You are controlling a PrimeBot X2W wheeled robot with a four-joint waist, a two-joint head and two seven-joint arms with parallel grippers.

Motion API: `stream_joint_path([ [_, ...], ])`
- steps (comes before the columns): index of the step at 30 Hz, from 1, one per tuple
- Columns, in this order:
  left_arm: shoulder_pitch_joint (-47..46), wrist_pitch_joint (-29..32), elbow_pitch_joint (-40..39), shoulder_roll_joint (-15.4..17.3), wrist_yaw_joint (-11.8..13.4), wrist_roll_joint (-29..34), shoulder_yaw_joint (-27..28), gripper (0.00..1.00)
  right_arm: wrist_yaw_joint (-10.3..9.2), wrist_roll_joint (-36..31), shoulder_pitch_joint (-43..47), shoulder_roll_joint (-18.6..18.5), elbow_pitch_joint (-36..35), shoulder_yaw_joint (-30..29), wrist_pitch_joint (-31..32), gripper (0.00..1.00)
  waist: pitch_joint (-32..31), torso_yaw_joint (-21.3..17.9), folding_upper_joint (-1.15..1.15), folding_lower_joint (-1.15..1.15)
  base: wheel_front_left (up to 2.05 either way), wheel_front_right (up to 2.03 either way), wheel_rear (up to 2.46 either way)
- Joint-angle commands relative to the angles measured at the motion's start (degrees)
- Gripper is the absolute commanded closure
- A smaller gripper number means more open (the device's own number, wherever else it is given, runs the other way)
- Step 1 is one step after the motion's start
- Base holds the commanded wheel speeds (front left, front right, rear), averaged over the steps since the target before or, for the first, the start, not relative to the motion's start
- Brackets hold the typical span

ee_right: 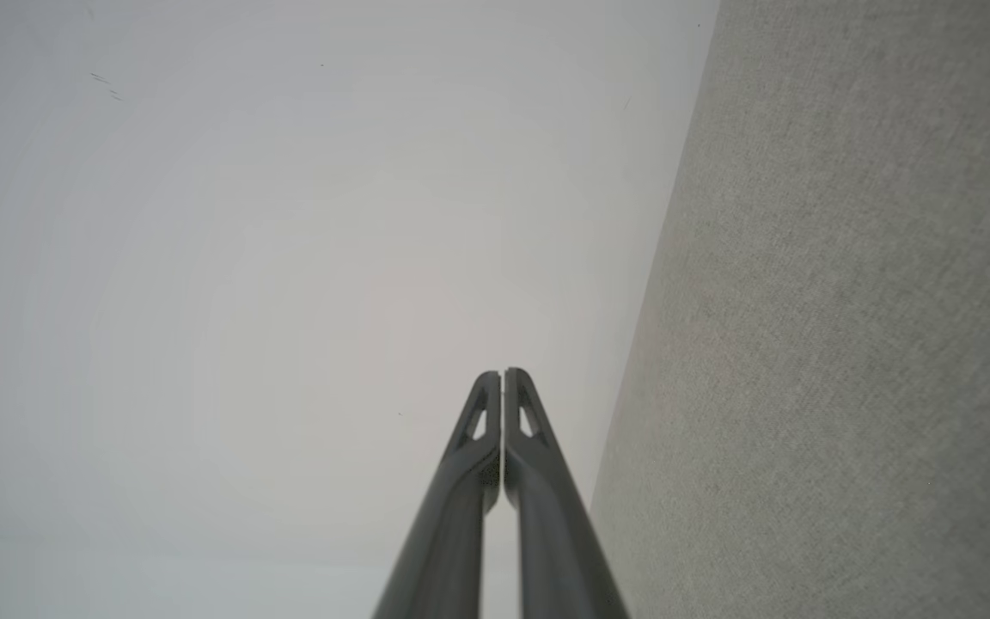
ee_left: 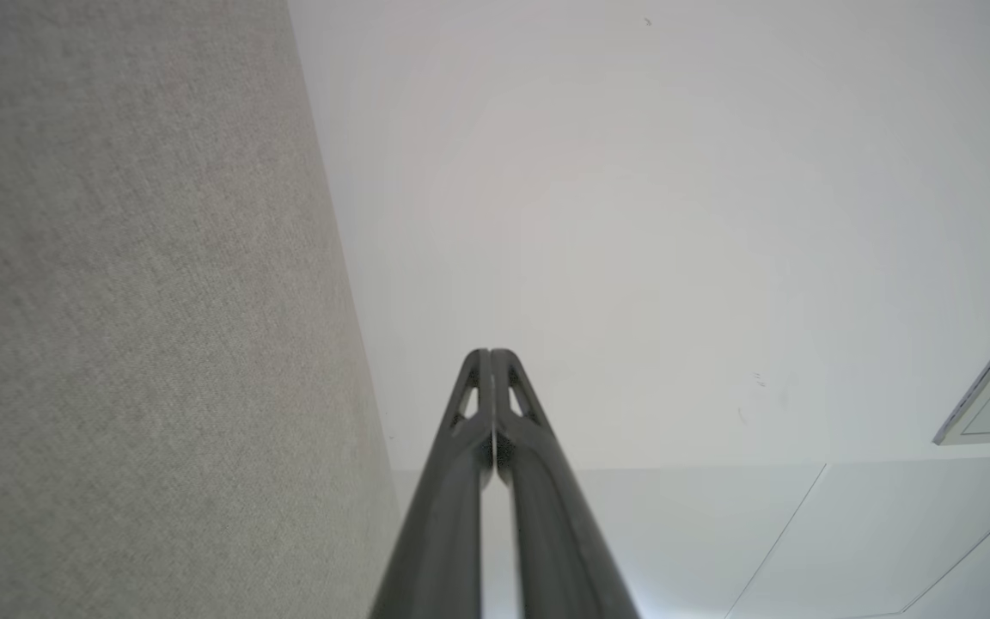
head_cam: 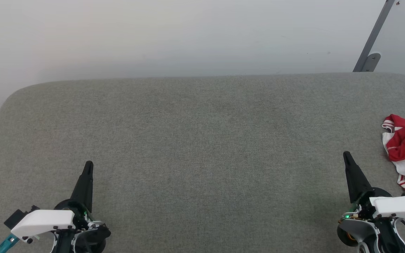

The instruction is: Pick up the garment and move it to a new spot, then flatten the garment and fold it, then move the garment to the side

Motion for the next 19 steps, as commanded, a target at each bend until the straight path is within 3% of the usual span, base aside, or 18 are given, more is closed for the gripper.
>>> stream_joint_path([
  [1, -0.7, 0.0, 0.0, 0.1, -0.3, -0.2, 0.1, 1.0, 0.0, 0.2, -0.2, 0.1, 0.2, 0.0, 0.1, 1.0, 0.0, 0.0, 0.0, 0.0, 0.0, 0.0, 0.0],
  [19, -0.7, 0.0, 0.0, 0.1, -0.3, -0.2, 0.1, 1.0, 0.0, 0.2, -0.2, 0.1, 0.2, 0.0, 0.1, 1.0, 0.0, 0.0, 0.0, 0.0, 0.0, 0.0, 0.0],
])
